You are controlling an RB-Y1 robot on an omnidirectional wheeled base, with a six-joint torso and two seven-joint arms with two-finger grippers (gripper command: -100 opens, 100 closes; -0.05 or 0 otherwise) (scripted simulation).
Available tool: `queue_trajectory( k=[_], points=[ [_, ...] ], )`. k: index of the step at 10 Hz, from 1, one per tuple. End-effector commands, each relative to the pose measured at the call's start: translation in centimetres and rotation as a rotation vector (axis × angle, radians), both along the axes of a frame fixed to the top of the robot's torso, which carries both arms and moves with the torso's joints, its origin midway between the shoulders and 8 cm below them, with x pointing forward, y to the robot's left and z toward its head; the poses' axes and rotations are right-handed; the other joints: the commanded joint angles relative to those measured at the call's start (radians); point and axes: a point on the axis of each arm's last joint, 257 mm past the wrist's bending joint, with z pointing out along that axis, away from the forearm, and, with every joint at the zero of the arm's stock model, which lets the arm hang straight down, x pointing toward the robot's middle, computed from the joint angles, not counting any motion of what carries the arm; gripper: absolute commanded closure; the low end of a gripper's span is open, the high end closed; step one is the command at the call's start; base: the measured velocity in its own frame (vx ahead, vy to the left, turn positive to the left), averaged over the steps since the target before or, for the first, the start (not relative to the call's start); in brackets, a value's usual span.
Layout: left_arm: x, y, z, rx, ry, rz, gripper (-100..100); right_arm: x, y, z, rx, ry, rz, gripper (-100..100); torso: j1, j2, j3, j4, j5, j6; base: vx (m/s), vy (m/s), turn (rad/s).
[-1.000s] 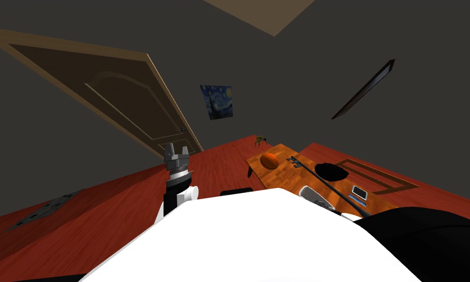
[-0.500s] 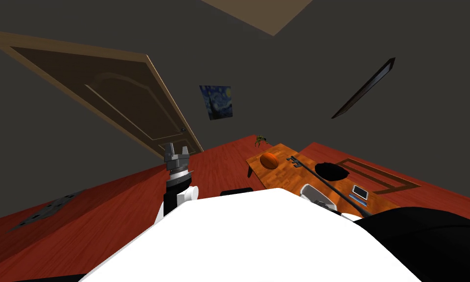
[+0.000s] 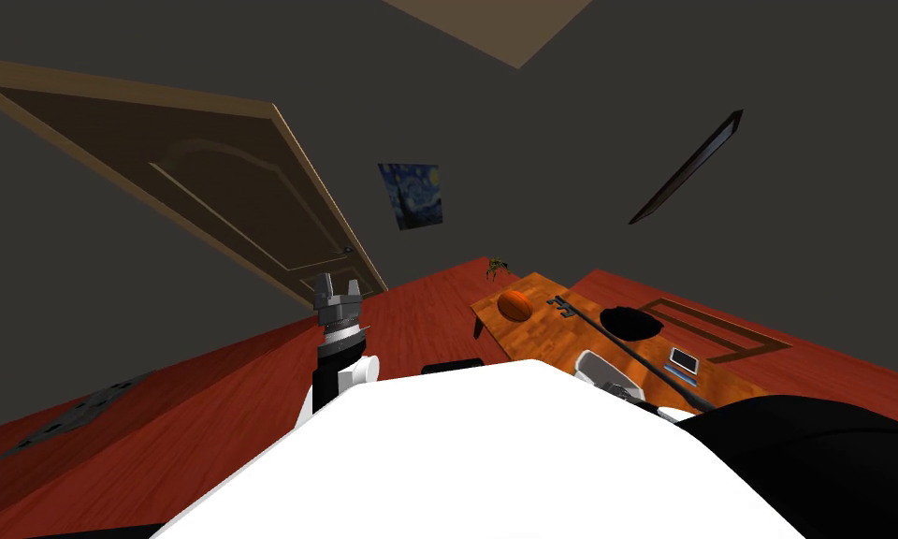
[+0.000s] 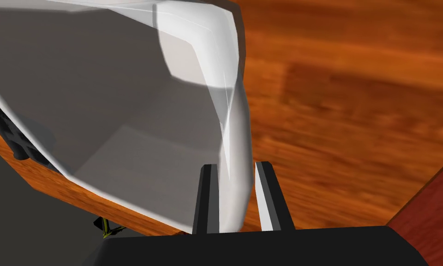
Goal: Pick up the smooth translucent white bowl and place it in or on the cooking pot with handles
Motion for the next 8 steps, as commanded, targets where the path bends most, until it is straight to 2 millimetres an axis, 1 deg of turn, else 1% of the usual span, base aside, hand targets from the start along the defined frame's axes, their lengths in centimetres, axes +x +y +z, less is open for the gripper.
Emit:
queue_trajectory(
  k=[1,2,3,5,6,7,8],
  points=[
    [0.0,0.0,0.0,0.0,0.0,0.0,0,0.8,-2.3,1.7,-0.04,-0.009,0.005,100,0.0,0.0,0.0,0.0,0.0,0.0,-0.011,0.049,-0.047],
    [0.0,0.0,0.0,0.0,0.0,0.0,0,1.0,-3.5,2.7,-0.061,-0.012,0.009,100,0.002,0.0,0.0,0.0,0.002,0.0,-0.027,0.086,-0.079],
    [0.0,0.0,0.0,0.0,0.0,0.0,0,1.0,-3.5,2.7,-0.061,-0.012,0.009,100,0.005,0.001,0.001,0.0,0.003,0.0,-0.02,0.062,-0.022],
    [0.0,0.0,0.0,0.0,0.0,0.0,0,1.4,-6.3,5.0,-0.105,-0.012,0.018,100,0.006,0.002,0.001,0.0,0.004,0.001,-0.022,0.066,-0.076],
    [0.0,0.0,0.0,0.0,0.0,0.0,0,1.4,-6.3,5.0,-0.105,-0.012,0.018,100,0.007,0.003,0.002,0.001,0.005,0.001,-0.02,0.053,-0.04],
    [0.0,0.0,0.0,0.0,0.0,0.0,0,1.6,-9.0,7.7,-0.15,-0.008,0.029,100,0.007,0.003,0.002,0.001,0.005,0.001,-0.02,0.089,-0.16],
    [0.0,0.0,0.0,0.0,0.0,0.0,0,1.6,-9.1,7.8,-0.152,-0.008,0.031,100,0.009,0.003,0.002,0.001,0.008,0.002,-0.028,0.082,-0.093]
  ],
)
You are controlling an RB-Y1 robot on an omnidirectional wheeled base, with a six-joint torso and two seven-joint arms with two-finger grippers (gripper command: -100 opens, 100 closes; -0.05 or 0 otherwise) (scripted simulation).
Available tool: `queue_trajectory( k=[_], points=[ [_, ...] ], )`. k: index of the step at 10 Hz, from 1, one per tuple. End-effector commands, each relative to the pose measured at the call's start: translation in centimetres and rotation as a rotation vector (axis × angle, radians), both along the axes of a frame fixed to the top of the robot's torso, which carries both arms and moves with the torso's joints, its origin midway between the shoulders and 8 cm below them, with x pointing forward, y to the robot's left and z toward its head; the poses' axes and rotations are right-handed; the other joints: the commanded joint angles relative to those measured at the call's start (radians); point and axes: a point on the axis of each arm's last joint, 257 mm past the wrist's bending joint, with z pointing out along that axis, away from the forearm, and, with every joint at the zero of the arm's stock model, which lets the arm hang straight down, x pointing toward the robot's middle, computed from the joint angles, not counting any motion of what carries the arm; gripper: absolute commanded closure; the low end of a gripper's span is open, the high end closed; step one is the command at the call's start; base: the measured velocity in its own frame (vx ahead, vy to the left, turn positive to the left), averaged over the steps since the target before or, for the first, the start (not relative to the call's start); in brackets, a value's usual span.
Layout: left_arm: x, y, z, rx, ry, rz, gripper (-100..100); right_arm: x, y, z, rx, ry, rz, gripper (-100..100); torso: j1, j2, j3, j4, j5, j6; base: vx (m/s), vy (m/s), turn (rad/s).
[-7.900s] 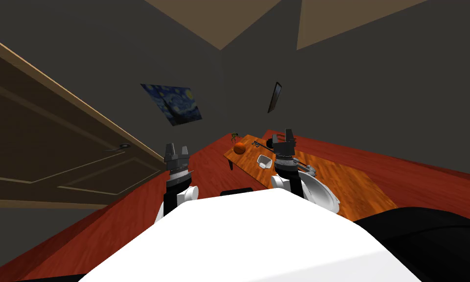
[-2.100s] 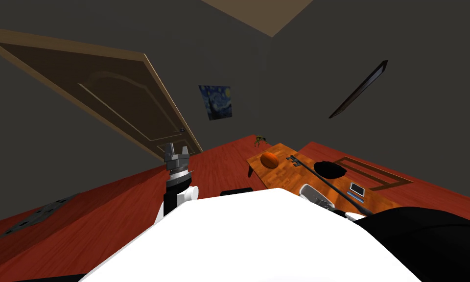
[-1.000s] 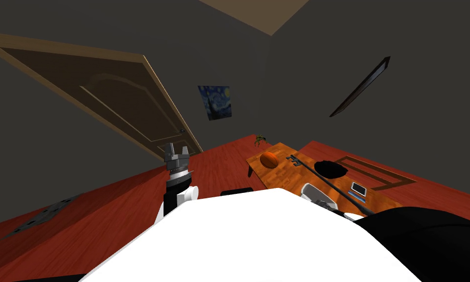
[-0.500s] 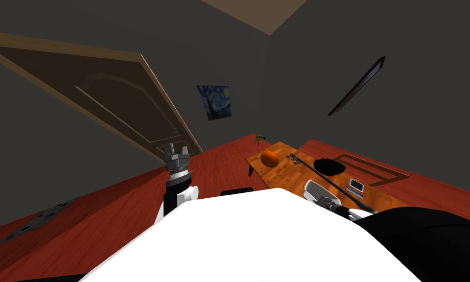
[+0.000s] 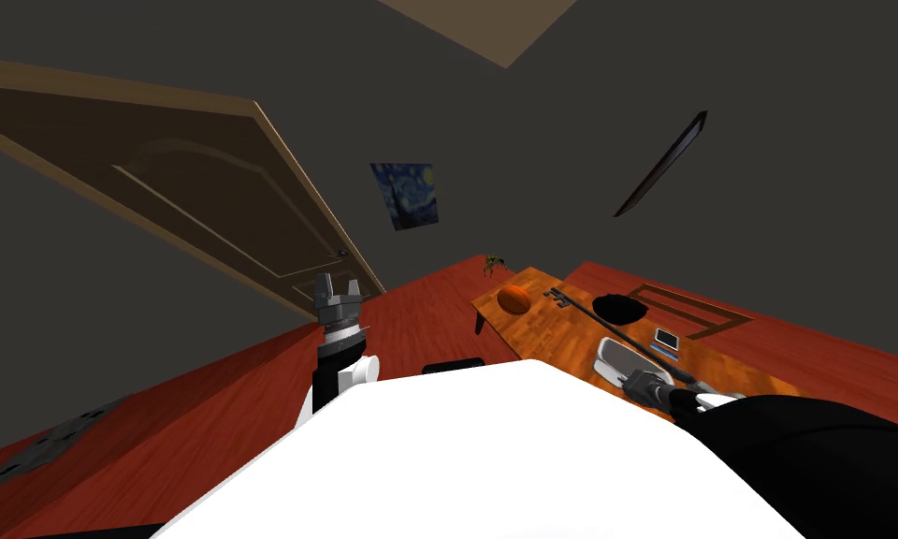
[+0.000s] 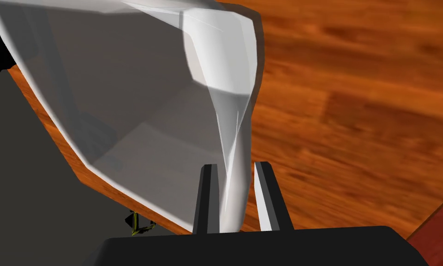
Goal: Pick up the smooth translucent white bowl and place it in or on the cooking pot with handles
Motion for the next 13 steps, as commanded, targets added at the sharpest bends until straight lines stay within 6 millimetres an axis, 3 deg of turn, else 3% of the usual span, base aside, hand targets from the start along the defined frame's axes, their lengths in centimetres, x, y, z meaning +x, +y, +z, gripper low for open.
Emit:
queue_trajectory(
  k=[1,2,4,5,7,8,13],
  points=[
    [0.0,0.0,0.0,0.0,0.0,0.0,0,-0.2,-1.8,1.6,-0.031,0.002,0.007,100,0.0,0.0,0.0,0.0,0.0,0.0,-0.026,0.068,-0.063],
    [0.0,0.0,0.0,0.0,0.0,0.0,0,-0.2,-1.8,1.6,-0.031,0.002,0.007,100,0.0,0.0,0.0,0.0,0.001,0.0,-0.015,0.039,-0.041],
    [0.0,0.0,0.0,0.0,0.0,0.0,0,0.1,-4.5,4.7,-0.077,0.013,0.024,100,-0.001,-0.001,0.0,0.0,0.002,0.0,-0.017,0.05,-0.109],
    [0.0,0.0,0.0,0.0,0.0,0.0,0,0.1,-4.5,4.7,-0.077,0.013,0.024,100,0.001,0.0,0.0,0.0,0.003,0.002,-0.019,0.042,-0.078],
    [0.0,0.0,0.0,0.0,0.0,0.0,0,0.5,-6.7,7.8,-0.119,0.027,0.046,100,0.002,0.0,0.0,0.0,0.004,0.0,-0.021,0.055,-0.094],
    [0.0,0.0,0.0,0.0,0.0,0.0,0,0.5,-6.7,7.8,-0.119,0.027,0.046,100,0.004,0.0,0.0,0.0,0.005,0.001,-0.018,0.044,-0.064],
    [0.0,0.0,0.0,0.0,0.0,0.0,0,2.3,-10.5,14.5,-0.203,0.065,0.111,100,0.008,0.002,0.001,0.001,0.008,0.0,-0.031,0.045,-0.111]
  ],
)
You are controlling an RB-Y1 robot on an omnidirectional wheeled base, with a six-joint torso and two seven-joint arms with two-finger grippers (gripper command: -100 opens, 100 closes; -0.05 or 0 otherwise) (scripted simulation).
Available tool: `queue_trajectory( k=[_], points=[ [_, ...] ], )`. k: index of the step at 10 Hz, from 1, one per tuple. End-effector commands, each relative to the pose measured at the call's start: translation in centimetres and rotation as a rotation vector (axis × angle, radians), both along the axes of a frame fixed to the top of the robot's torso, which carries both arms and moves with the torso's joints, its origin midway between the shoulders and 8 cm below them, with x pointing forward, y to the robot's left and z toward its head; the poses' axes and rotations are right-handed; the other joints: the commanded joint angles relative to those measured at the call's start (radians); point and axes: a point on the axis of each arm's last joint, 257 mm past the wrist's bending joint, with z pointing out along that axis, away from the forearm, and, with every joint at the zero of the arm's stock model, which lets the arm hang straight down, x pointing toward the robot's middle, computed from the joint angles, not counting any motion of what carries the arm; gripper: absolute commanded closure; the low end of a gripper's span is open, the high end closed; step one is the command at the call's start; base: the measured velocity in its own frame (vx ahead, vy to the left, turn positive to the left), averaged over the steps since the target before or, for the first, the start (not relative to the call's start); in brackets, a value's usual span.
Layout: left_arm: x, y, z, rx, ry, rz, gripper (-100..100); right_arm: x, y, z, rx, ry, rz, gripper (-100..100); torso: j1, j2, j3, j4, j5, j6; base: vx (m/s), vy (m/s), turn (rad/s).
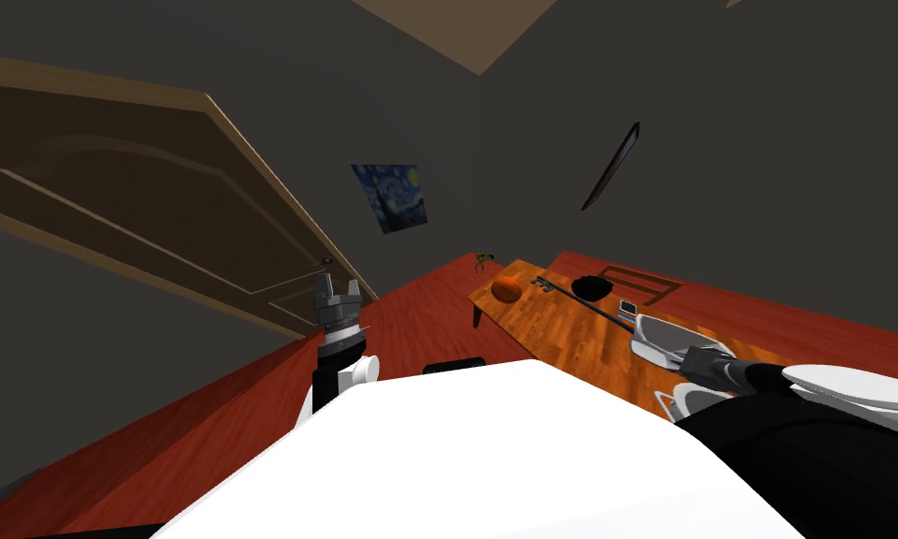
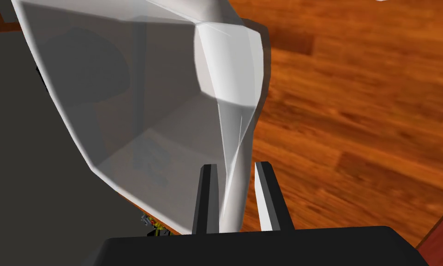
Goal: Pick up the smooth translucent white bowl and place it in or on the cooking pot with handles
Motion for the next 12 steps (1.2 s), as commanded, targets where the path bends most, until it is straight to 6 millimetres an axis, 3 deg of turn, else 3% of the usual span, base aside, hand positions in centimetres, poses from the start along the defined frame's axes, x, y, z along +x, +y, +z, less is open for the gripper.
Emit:
queue_trajectory(
  k=[1,3,6,12],
  points=[
    [0.0,0.0,0.0,0.0,0.0,0.0,0,0.5,-0.8,1.9,-0.021,0.01,0.02,100,0.0,0.0,0.0,0.0,0.0,0.0,-0.033,0.037,-0.089],
    [0.0,0.0,0.0,0.0,0.0,0.0,0,1.7,-1.5,4.2,-0.042,0.029,0.051,100,0.0,-0.001,0.0,0.0,0.001,0.0,-0.038,0.027,-0.088],
    [0.0,0.0,0.0,0.0,0.0,0.0,0,2.1,-1.5,5.2,-0.037,0.049,0.065,100,0.001,0.0,0.0,0.0,0.002,-0.001,-0.042,0.0,-0.054],
    [0.0,0.0,0.0,0.0,0.0,0.0,0,-4.1,0.7,1.6,0.094,0.134,-0.027,100,-0.01,0.004,0.003,0.001,0.001,0.002,-0.079,-0.127,-0.04]
  ],
)
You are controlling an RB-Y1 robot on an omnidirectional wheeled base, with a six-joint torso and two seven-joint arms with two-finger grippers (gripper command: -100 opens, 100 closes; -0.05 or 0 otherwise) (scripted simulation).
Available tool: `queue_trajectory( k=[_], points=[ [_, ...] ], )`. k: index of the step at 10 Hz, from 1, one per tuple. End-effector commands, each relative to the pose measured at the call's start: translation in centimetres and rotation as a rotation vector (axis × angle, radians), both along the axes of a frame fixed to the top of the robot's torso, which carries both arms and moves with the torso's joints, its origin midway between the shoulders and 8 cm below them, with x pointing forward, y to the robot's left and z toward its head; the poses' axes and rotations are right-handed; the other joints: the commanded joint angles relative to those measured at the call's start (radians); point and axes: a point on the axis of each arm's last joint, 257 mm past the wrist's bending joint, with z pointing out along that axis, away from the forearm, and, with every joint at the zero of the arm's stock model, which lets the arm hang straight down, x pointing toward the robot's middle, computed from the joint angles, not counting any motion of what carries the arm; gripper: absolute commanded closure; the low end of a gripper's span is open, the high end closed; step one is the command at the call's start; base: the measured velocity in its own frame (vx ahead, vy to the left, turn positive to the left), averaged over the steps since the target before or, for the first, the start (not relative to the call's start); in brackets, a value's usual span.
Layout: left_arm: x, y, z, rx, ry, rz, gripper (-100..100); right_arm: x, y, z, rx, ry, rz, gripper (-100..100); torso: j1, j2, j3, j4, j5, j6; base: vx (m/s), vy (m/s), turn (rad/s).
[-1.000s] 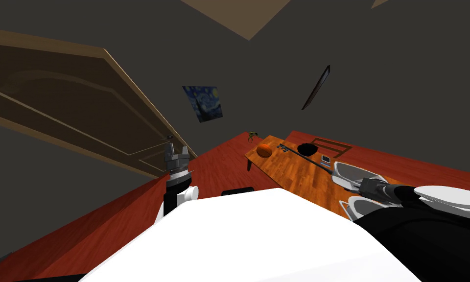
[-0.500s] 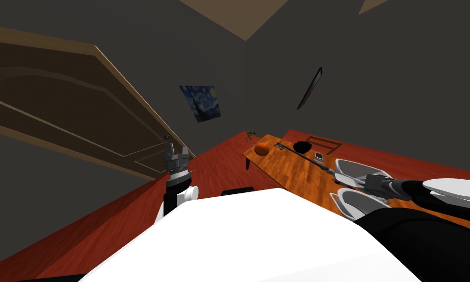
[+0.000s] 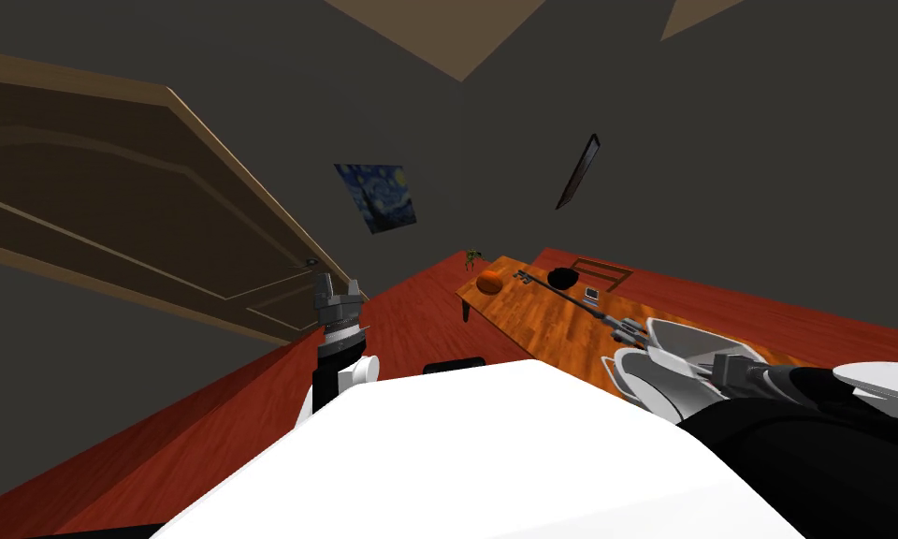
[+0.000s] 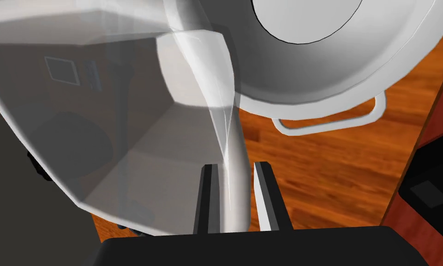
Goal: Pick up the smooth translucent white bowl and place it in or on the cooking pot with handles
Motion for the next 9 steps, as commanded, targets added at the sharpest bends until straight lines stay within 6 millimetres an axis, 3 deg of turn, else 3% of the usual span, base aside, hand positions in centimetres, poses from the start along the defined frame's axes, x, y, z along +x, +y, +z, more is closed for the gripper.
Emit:
queue_trajectory(
  k=[1,2,5,7,8,9],
  points=[
    [0.0,0.0,0.0,0.0,0.0,0.0,0,-2.3,0.9,-1.2,0.039,0.029,-0.031,100,0.0,0.0,0.0,0.0,0.0,0.0,-0.042,-0.13,-0.025],
    [0.0,0.0,0.0,0.0,0.0,0.0,0,-2.3,0.9,-1.2,0.039,0.029,-0.031,100,0.0,0.0,0.0,0.0,0.0,0.001,-0.045,-0.103,-0.021],
    [0.0,0.0,0.0,0.0,0.0,0.0,0,-5.3,2.1,-2.7,0.087,0.066,-0.075,100,0.006,0.0,0.0,0.001,0.003,0.001,-0.046,-0.087,-0.015],
    [0.0,0.0,0.0,0.0,0.0,0.0,0,-5.2,2.0,-2.8,0.084,0.067,-0.071,100,0.009,-0.001,0.0,0.001,0.004,0.0,-0.018,-0.039,-0.008],
    [0.0,0.0,0.0,0.0,0.0,0.0,0,-5.3,2.0,-2.8,0.085,0.068,-0.072,-100,0.012,-0.003,-0.001,0.0,0.005,-0.001,-0.004,-0.006,-0.002],
    [0.0,0.0,0.0,0.0,0.0,0.0,0,-5.3,2.0,-2.8,0.085,0.068,-0.072,-100,0.013,-0.004,-0.002,0.0,0.006,-0.001,0.0,0.0,0.0]
  ],
)
